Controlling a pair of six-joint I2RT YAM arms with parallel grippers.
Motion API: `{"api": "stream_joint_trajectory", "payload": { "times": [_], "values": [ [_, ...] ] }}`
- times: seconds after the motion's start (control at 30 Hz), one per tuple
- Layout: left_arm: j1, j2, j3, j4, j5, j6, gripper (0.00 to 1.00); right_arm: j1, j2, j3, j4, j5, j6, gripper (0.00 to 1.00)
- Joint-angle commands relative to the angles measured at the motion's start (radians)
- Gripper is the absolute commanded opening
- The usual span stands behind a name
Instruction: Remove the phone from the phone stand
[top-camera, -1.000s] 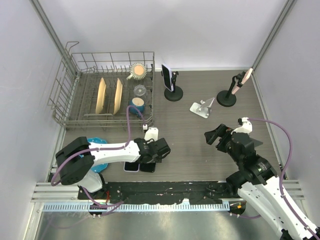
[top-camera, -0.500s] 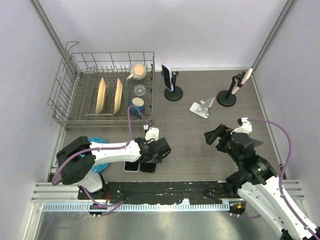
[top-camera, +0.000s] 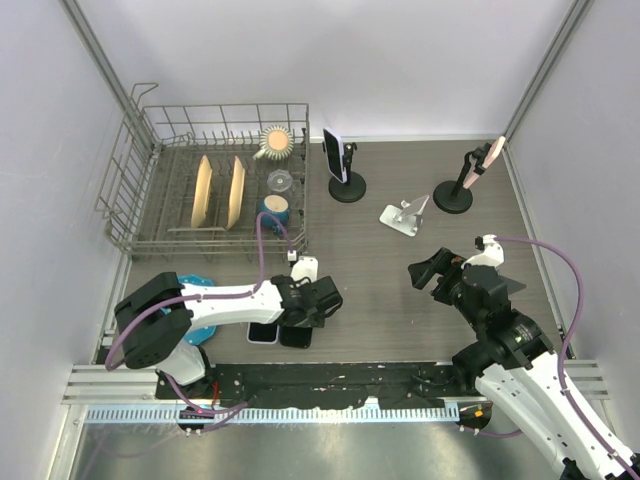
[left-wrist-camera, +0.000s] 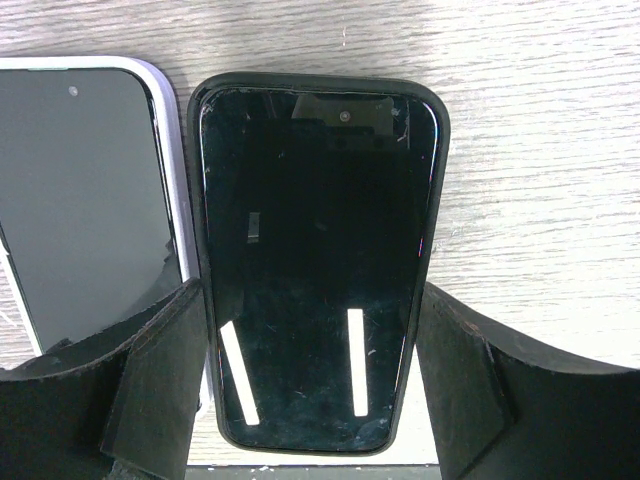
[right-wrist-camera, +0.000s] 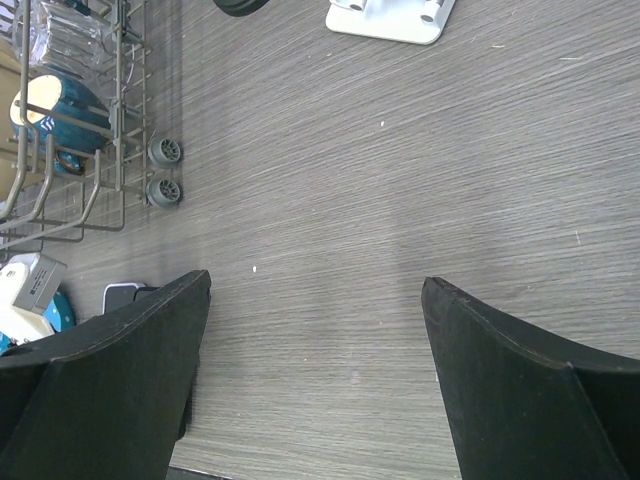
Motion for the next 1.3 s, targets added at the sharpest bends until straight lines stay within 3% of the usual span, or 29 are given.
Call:
{"api": "stream_joint_trajectory", "payload": {
  "times": [0.0, 0.67, 0.87, 1.03, 1.27],
  "values": [
    [0.001, 0.003, 0.046, -0.006, 0.005, -0.028, 0.56, 0.002, 0.000, 0.001, 0.036, 0.000, -0.008, 0.92],
    [0.001, 0.005, 0.055, -0.037, -0.024, -0.071, 0.87, 0.002, -0.044, 0.008, 0.000, 0.015, -0.019, 0.92],
    [0.001, -0.010, 0.046, -0.032, -0.033, -0.080, 0.93, 0.002, -0.047, 0.012, -0.003, 0.010, -0.017, 0.92],
    [0.001, -0.064, 0.043, -0.027, -0.052, -0.086, 0.99, 0.004, -0.049, 0.020, -0.007, 0.009, -0.019, 0.92],
    [0.015, -0.251, 0.051, -0.027, -0.151, -0.022, 1.00, 0.002, -0.020, 0.093, -0.047, 0.050, -0.101, 0.92]
  ]
}}
